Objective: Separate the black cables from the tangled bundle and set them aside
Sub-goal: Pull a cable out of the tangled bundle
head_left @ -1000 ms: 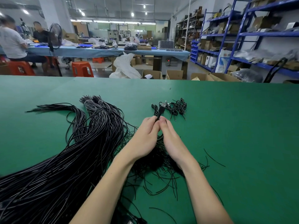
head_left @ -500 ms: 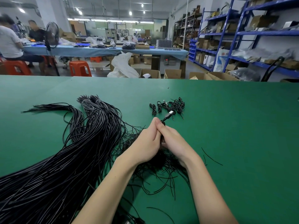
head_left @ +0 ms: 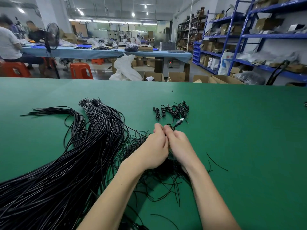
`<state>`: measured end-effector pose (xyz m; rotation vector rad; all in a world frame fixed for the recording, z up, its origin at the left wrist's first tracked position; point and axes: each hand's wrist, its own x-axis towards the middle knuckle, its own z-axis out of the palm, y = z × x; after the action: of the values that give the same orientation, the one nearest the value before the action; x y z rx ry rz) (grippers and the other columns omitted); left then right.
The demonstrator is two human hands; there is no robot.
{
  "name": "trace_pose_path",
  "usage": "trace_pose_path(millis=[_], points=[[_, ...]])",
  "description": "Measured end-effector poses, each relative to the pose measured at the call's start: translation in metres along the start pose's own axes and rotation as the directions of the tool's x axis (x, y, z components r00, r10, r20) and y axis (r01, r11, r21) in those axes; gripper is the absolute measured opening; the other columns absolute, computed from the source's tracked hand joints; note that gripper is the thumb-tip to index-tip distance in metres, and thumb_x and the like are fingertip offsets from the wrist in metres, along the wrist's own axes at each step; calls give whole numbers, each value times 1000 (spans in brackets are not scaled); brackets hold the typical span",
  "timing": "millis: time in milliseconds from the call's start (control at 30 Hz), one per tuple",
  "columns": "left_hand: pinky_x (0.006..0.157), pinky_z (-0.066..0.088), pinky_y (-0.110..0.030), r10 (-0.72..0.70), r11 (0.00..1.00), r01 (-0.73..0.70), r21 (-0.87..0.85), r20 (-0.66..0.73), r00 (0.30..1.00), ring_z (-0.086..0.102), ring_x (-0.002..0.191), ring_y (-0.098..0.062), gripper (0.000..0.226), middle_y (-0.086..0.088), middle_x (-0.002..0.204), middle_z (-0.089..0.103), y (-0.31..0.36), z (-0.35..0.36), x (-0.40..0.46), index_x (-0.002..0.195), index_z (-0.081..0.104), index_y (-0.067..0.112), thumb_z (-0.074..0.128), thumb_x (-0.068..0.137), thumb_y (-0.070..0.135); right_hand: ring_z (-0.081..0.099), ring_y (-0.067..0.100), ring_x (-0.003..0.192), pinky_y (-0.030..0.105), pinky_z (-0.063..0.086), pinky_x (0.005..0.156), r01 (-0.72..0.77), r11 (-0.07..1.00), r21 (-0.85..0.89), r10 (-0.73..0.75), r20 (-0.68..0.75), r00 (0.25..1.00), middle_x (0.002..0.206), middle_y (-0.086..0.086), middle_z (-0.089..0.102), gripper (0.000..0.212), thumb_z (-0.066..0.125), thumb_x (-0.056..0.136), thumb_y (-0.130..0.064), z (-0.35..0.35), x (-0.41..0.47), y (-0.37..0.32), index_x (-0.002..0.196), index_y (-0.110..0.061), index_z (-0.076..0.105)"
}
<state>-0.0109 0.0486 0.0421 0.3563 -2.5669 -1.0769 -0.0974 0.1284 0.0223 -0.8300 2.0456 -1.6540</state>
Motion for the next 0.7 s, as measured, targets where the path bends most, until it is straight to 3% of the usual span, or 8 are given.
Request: trace_pose_path(millis=[100,167,233,333,467,533,600,700], points=[[74,42,-30,-7,998,6,56,14,1000,63,95,-30,20,-13,104,64,-1,-1,-1,121,41,5,34,108,17,71,14,108,31,54,98,-30,995,96,22,79,997,106,-2,78,42,46,107,-43,-5,1,3,109,-14,76],[74,46,-34,-22,998,20,51,41,999,64,89,-25,25,-10,103,67,-1,-2,0,122,48,8,32,109,23,68,1,81,15,50,77,-4,1000,29,2,63,998,83,-19,75,41,49,104,-49,-8,2,3,92,-18,72],[61,43,-29,-58,989,72,-133,100,993,54,68,-12,26,4,85,59,-2,-4,1,112,53,13,31,110,28,49,1,55,15,38,55,30,999,-16,-30,12,999,58,-18,58,44,58,98,-53,-13,1,3,74,-17,58],[57,35,-23,-127,895,210,-392,228,965,36,62,-9,31,2,79,42,-4,-6,-1,111,50,5,30,111,28,40,9,56,24,33,53,87,996,9,-87,-9,996,60,-3,49,44,68,93,-49,-17,1,2,71,-12,58],[57,42,-22,-211,812,343,-471,312,927,47,58,-8,36,6,76,45,-5,-3,-5,129,51,13,32,110,37,36,10,53,26,29,50,138,983,-120,-141,-14,990,55,-3,45,48,70,92,-46,-21,3,1,60,-15,55],[55,38,-21,-205,722,396,-567,372,905,43,55,-8,34,6,72,46,-6,-4,-5,119,53,10,33,110,35,38,7,47,19,31,47,119,990,-78,-123,-39,992,50,-8,48,44,73,92,-43,-22,4,2,58,-16,61],[53,30,-20,-144,549,454,-702,456,878,36,56,-9,29,4,69,44,-6,-8,-5,102,52,9,33,110,29,42,5,43,14,33,45,61,995,73,-57,-50,997,47,-7,51,34,74,92,-38,-20,5,2,69,-14,73],[53,24,-20,-86,328,536,-778,541,837,30,60,-9,30,2,70,42,-9,-14,-3,96,53,5,32,107,23,37,7,40,16,30,41,8,976,218,-4,-17,1000,46,-4,49,30,73,93,-38,-17,6,1,73,-16,75]])
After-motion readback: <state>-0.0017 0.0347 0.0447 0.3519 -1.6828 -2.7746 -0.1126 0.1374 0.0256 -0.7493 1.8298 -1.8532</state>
